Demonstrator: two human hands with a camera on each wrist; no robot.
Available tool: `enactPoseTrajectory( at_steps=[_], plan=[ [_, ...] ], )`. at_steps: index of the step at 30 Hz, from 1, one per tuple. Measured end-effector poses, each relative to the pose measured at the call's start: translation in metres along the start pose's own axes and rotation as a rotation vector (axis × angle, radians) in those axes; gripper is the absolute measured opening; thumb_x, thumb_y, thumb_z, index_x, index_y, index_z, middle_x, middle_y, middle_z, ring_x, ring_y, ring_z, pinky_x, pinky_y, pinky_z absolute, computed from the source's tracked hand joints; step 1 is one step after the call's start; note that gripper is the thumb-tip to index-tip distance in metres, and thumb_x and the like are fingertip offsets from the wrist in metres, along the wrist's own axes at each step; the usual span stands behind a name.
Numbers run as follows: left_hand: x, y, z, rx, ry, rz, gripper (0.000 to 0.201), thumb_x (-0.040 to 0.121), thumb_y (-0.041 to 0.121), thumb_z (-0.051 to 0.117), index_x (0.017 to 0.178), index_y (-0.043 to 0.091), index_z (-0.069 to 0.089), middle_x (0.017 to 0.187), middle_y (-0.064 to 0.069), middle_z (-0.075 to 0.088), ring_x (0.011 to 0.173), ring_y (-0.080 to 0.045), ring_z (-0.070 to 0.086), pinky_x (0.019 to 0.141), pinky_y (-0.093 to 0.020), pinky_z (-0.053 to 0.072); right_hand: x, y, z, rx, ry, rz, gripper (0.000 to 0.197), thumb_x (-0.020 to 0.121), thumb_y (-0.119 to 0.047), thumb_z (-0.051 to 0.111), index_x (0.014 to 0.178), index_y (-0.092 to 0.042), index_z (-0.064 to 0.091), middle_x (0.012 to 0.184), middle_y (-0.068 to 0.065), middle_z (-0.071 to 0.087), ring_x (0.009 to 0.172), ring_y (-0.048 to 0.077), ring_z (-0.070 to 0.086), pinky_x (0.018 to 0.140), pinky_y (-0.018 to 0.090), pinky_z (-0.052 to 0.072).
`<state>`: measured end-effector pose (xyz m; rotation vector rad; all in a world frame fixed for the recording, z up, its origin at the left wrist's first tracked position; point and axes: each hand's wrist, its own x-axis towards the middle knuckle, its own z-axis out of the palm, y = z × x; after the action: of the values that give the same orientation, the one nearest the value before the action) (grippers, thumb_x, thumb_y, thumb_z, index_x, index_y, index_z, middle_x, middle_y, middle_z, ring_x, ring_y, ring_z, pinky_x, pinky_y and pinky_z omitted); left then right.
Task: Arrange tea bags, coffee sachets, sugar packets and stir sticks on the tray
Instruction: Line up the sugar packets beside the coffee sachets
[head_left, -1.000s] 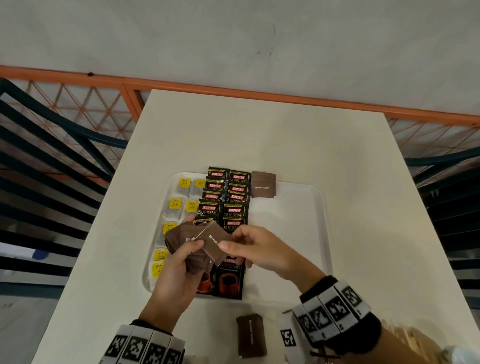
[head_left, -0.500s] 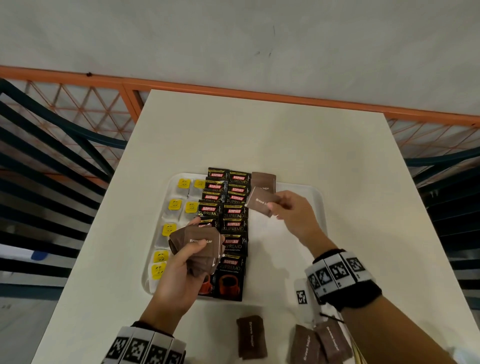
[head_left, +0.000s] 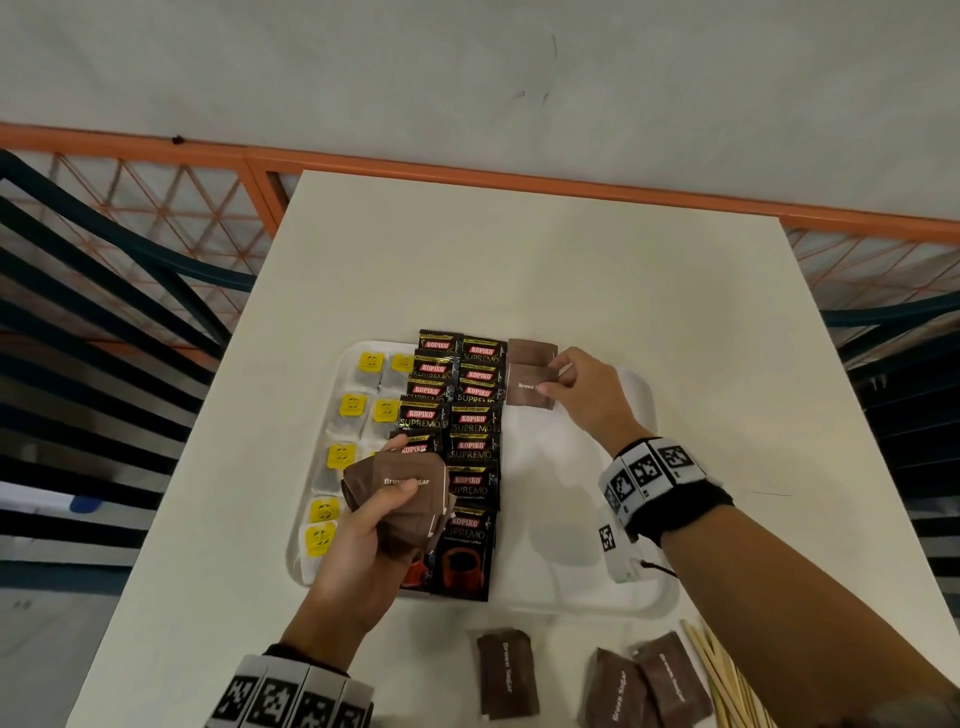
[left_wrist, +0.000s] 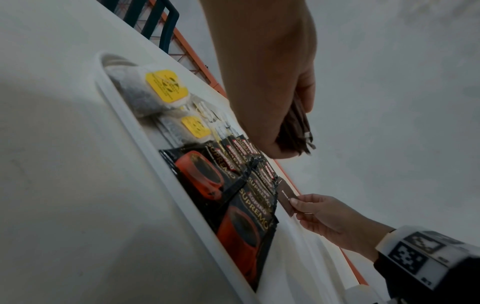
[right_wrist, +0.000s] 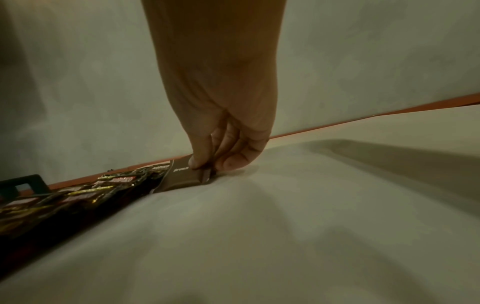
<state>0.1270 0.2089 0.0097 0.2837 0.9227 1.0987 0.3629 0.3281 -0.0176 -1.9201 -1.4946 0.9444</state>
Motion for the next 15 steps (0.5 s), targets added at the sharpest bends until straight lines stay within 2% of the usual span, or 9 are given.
enactPoseTrajectory(
  at_steps=[2, 5, 10, 13, 15],
  plan=[
    [0.0, -0.001, 0.0, -0.01, 0.008, 0.003, 0.05, 0.07, 0.007, 0.055, 0.117, 0.022, 0.059, 0.104, -0.009, 0.066, 0.08, -0.02, 0.068, 0.057, -0.026, 0.055, 0.0, 0.001, 0.002, -0.009, 0.018, -0.002, 0.026, 0.081, -0.007, 0.068, 0.104, -0.004, 0.056, 0.063, -0.005, 0.052, 0.061, 0.001, 0.048, 0.056, 0.007, 0.038],
    [0.0, -0.003, 0.002, -0.01, 0.007, 0.005, 0.048, 0.07, 0.005, 0.055, 0.116, 0.022, 0.059, 0.098, -0.006, 0.069, 0.078, -0.019, 0.069, 0.057, -0.026, 0.056, 0.001, 0.003, 0.004, -0.026, 0.036, -0.005, 0.031, 0.081, -0.007, 0.068, 0.108, -0.003, 0.053, 0.064, -0.003, 0.052, 0.062, 0.002, 0.048, 0.057, 0.009, 0.035],
    [-0.001, -0.005, 0.005, 0.022, 0.007, 0.008, 0.048, 0.071, 0.006, 0.056, 0.115, 0.023, 0.06, 0.097, -0.004, 0.071, 0.076, -0.018, 0.07, 0.059, -0.027, 0.057, -0.005, 0.0, 0.007, -0.056, 0.101, -0.015, 0.033, 0.082, -0.014, 0.068, 0.11, -0.007, 0.051, 0.08, 0.01, 0.06, 0.074, 0.018, 0.055, 0.059, 0.018, 0.039],
    [-0.001, -0.005, 0.006, 0.033, 0.008, 0.016, 0.047, 0.07, 0.006, 0.057, 0.113, 0.024, 0.06, 0.094, -0.002, 0.073, 0.077, -0.017, 0.071, 0.059, -0.027, 0.057, -0.024, -0.013, 0.007, -0.042, 0.081, -0.052, 0.025, 0.085, -0.024, 0.065, 0.103, -0.01, 0.056, 0.081, 0.0, 0.059, 0.072, 0.011, 0.054, 0.063, 0.016, 0.039],
    [-0.001, -0.005, 0.006, 0.035, 0.012, 0.017, 0.047, 0.069, 0.006, 0.058, 0.112, 0.025, 0.061, 0.095, -0.003, 0.073, 0.079, -0.017, 0.071, 0.06, -0.027, 0.057, -0.044, -0.028, 0.008, -0.013, -0.039, -0.082, 0.022, 0.088, -0.031, 0.06, 0.098, -0.012, 0.06, 0.077, -0.008, 0.057, 0.07, 0.003, 0.054, 0.063, 0.012, 0.039]
  ],
)
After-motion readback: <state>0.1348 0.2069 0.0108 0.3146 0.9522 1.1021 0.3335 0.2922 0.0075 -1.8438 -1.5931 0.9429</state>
